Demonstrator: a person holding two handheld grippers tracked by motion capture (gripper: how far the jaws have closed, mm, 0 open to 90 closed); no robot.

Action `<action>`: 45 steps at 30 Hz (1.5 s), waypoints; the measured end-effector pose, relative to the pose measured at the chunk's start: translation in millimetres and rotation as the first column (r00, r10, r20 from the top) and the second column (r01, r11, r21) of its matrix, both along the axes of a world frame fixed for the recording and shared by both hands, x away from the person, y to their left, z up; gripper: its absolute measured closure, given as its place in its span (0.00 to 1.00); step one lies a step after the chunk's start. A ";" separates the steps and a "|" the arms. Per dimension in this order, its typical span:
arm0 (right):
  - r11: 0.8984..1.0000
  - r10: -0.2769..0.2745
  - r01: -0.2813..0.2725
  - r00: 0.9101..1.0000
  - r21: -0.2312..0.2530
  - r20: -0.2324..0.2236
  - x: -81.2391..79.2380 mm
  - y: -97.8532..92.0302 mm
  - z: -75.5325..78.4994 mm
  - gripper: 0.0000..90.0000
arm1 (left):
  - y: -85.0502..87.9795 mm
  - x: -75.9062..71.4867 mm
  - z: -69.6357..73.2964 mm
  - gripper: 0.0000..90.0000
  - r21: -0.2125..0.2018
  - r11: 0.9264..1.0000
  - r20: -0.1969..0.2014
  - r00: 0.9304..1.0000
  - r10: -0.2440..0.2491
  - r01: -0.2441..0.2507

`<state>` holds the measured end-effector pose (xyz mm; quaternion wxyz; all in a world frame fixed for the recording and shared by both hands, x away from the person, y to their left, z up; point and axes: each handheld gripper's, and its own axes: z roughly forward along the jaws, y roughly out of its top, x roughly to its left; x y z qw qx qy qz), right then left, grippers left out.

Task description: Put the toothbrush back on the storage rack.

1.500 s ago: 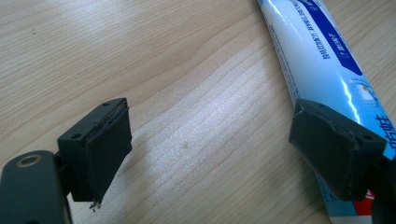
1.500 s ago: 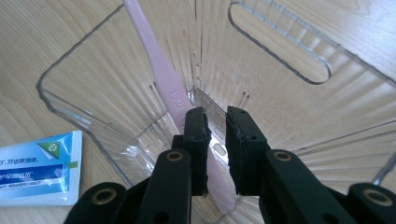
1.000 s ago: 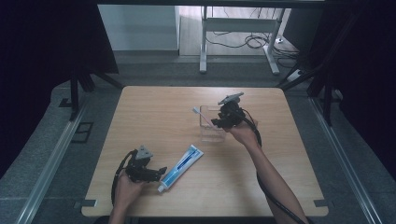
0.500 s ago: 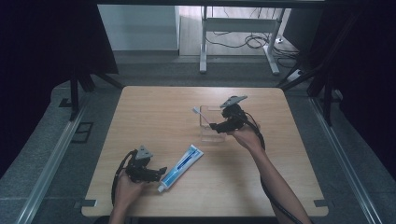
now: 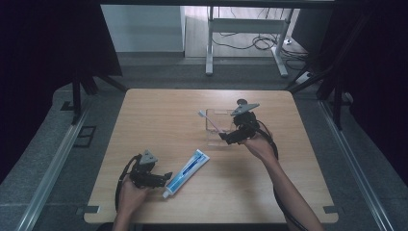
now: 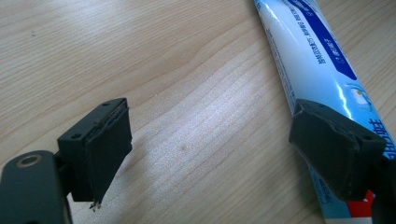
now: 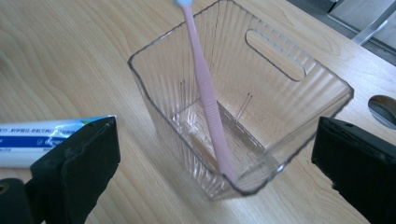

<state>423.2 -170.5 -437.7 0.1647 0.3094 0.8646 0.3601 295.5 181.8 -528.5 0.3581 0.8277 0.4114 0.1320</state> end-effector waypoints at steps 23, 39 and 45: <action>0.998 0.035 -0.035 0.999 0.056 -0.003 -33.9 -26.6 6.0 0.00 | 1.6 -0.4 0.9 0.15 -0.021 1.000 0.002 1.000 0.004 -0.004; 0.994 -0.017 0.019 1.000 0.104 -0.019 -56.1 -63.3 -4.9 0.00 | 2.9 0.0 1.7 0.15 -0.048 0.999 -0.001 1.000 0.004 -0.004; 0.994 -0.028 0.030 0.999 0.103 -0.019 -64.5 -72.4 -8.7 0.00 | 2.7 -0.2 2.8 0.15 -0.056 0.998 -0.006 1.000 0.003 -0.003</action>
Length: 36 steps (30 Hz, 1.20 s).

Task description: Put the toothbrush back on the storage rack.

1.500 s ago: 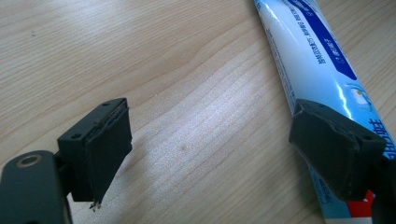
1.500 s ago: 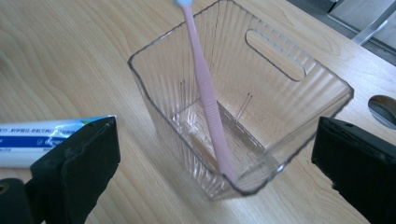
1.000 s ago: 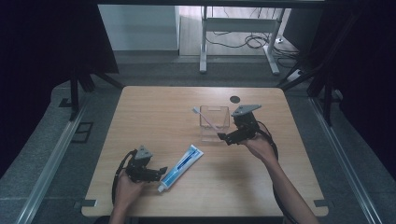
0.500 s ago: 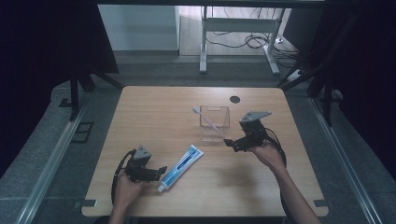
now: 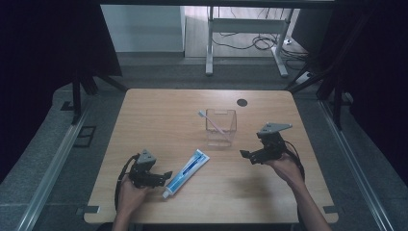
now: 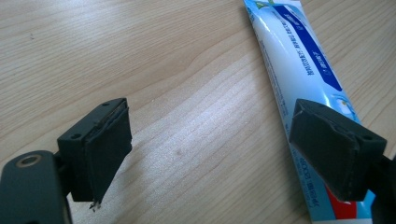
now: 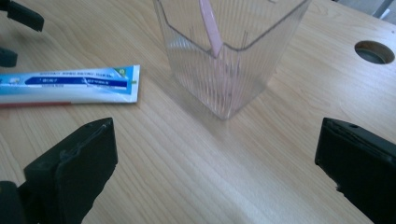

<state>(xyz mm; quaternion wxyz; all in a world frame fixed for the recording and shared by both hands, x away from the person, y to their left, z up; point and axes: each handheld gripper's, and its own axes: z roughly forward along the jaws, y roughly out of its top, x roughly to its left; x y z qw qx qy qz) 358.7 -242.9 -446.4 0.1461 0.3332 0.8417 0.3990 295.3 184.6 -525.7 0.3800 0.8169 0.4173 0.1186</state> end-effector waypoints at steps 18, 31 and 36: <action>0.998 -0.059 0.060 0.998 -0.023 0.016 -40.8 -31.3 -12.9 0.00 | 0.1 -1.8 2.9 0.15 -0.020 1.000 -0.006 1.000 0.002 -0.002; 0.995 -0.097 0.097 0.995 0.009 0.014 -64.4 -46.5 -30.4 0.00 | -3.8 -3.8 1.9 0.15 0.009 1.000 -0.002 1.000 -0.021 0.021; 0.995 -0.097 0.097 0.995 -0.001 0.005 -69.1 -46.7 -40.2 0.00 | -3.9 -3.7 1.4 0.15 0.011 1.000 -0.002 1.000 -0.023 0.023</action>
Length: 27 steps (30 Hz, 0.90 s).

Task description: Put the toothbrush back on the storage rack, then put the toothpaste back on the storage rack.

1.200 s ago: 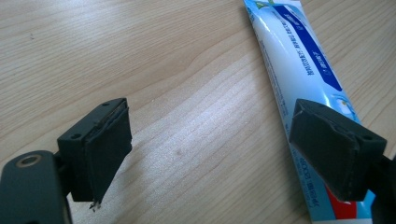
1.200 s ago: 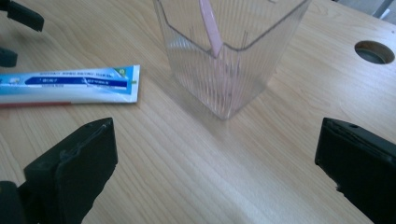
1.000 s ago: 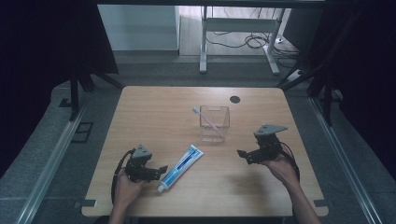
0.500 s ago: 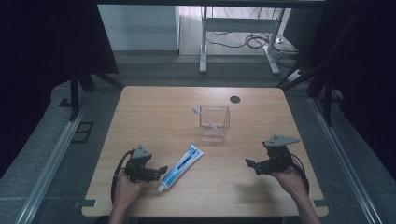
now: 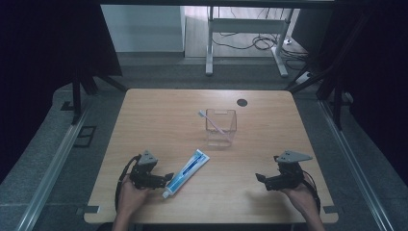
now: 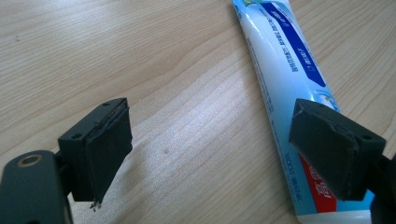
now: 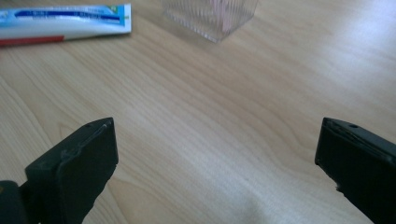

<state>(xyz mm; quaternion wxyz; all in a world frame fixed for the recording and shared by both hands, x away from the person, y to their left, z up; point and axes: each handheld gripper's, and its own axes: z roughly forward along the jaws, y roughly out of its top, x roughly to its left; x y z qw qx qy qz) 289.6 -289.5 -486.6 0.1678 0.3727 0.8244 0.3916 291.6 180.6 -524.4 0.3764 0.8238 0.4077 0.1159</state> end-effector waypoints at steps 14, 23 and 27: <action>0.998 0.012 -0.015 0.999 -0.058 -0.042 -10.6 0.6 -37.3 0.00 | -2.0 0.5 -2.7 0.15 0.030 1.000 0.003 1.000 -0.002 0.002; 0.997 0.011 -0.014 0.999 -0.078 -0.039 -10.0 -2.7 -46.0 0.00 | -1.9 0.8 -0.2 0.15 0.031 1.000 0.006 1.000 0.002 -0.002; 0.997 0.003 -0.007 0.999 -0.075 -0.041 -9.4 -4.1 -46.5 0.00 | -0.1 0.6 3.3 0.16 0.018 1.000 0.008 1.000 0.004 -0.004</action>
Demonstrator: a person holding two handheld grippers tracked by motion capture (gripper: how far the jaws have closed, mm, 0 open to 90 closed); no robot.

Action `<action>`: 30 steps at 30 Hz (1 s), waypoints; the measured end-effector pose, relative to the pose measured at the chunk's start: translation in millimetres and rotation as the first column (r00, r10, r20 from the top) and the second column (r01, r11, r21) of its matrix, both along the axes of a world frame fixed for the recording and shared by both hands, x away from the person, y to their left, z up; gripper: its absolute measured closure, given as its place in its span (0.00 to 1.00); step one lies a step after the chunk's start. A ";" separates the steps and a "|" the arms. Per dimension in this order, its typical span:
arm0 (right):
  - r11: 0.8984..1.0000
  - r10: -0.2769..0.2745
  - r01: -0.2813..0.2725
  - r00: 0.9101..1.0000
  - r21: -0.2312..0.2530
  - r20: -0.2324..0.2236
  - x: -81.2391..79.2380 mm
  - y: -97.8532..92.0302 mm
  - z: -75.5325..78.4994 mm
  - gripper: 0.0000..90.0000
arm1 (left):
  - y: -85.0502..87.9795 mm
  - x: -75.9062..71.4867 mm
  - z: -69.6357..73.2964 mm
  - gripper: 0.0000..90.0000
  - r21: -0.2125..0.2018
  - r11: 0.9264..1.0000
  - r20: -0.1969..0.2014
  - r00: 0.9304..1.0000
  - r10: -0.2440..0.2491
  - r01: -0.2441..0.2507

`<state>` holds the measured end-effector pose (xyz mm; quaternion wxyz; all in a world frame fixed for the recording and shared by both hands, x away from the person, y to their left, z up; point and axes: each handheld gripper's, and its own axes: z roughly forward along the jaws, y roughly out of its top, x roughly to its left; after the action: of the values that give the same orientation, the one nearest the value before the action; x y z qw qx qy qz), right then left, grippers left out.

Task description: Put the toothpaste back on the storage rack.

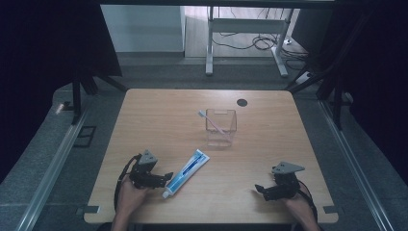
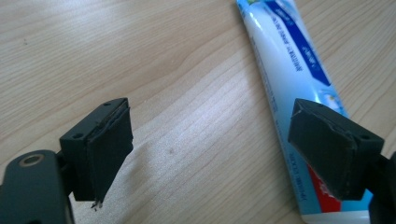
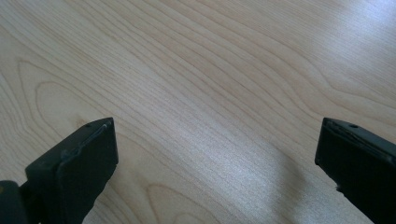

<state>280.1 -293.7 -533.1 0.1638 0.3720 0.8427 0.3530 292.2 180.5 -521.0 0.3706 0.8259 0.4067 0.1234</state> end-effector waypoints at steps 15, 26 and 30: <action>1.000 -0.004 0.004 1.000 -0.012 0.005 -0.5 1.0 -1.4 0.00 | -12.1 -6.8 19.7 0.54 0.010 1.000 -0.029 0.999 -0.016 0.016; 1.000 -0.005 0.005 1.000 -0.018 0.006 -0.4 0.9 -1.8 0.00 | -29.0 -13.9 28.4 0.98 -0.026 0.994 -0.079 0.991 -0.105 0.103; 1.000 -0.004 0.004 1.000 -0.016 0.010 -0.6 0.8 -1.2 0.01 | -39.6 -18.6 30.3 1.00 0.023 0.986 -0.080 0.983 -0.164 0.166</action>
<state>279.5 -292.8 -534.2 0.1718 0.3708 0.8439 0.3477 273.6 140.9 -490.8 0.3513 0.8662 0.3493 0.0659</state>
